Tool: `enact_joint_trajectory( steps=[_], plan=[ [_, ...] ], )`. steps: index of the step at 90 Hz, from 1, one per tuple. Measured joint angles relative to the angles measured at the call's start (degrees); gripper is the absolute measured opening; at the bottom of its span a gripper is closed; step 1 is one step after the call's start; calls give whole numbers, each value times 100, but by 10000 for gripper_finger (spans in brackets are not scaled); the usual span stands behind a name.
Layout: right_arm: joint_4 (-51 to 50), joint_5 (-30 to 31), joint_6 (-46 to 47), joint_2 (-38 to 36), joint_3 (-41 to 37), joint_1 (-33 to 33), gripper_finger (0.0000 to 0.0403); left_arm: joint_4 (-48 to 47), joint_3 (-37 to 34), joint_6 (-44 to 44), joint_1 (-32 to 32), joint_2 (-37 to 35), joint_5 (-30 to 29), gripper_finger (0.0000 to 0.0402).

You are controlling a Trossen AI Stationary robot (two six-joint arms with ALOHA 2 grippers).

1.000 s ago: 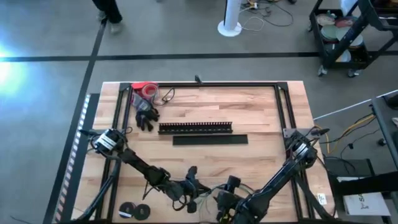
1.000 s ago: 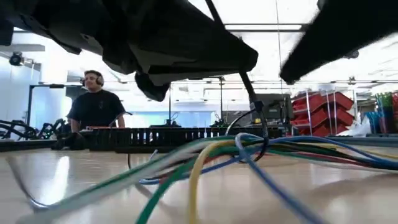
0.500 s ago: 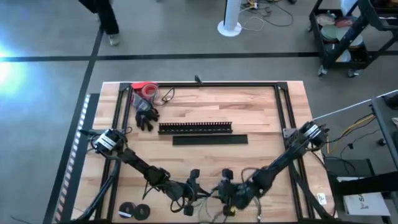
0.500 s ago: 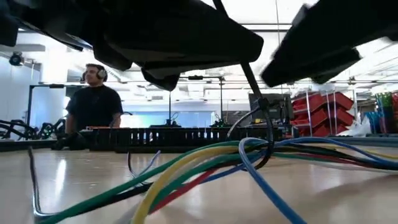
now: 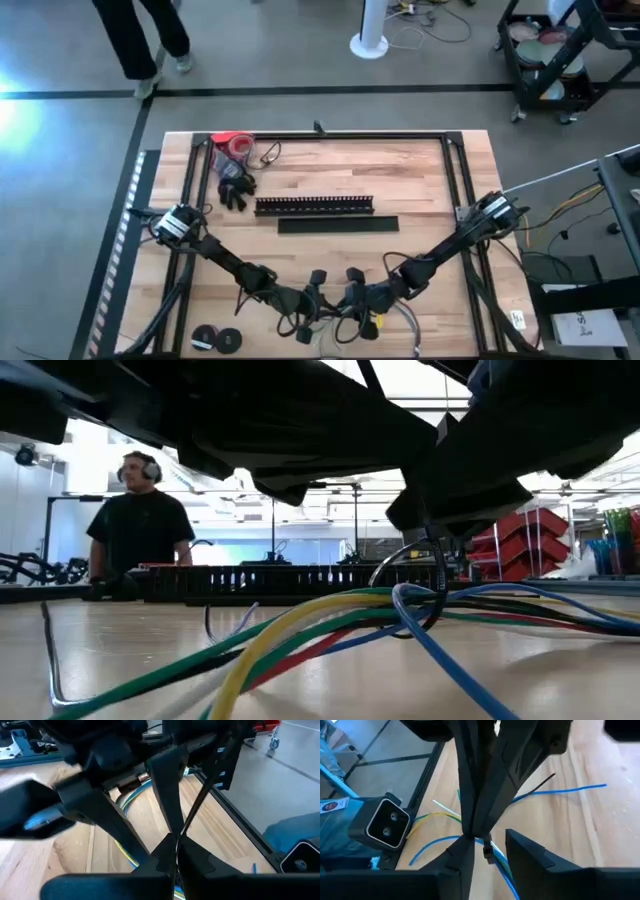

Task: Ziptie cables
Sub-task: Wrap the cable wires with the black zip tie

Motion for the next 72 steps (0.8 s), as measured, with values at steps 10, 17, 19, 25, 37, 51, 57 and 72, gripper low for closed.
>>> enact_joint_trajectory(
  steps=[10,17,19,25,37,51,57,72],
  plan=[
    [6,-4,-2,84,114,1,53,3,0,32,6,-13,22,0],
    [11,16,4,154,168,0,33,-29,0,36,4,-45,23,0],
    [14,20,6,167,174,0,27,-33,0,36,4,-57,20,0],
    [36,24,105,206,201,34,11,-69,-3,41,6,-105,20,0],
    [13,238,253,246,211,133,5,-26,-15,147,2,-255,11,0],
    [-42,415,341,248,207,205,2,8,-42,167,-9,-352,-7,0],
    [-151,536,388,248,207,223,2,-16,-52,166,-25,-359,27,0],
    [-287,678,398,248,207,240,2,-106,-56,157,-86,-423,39,0]
  ],
)
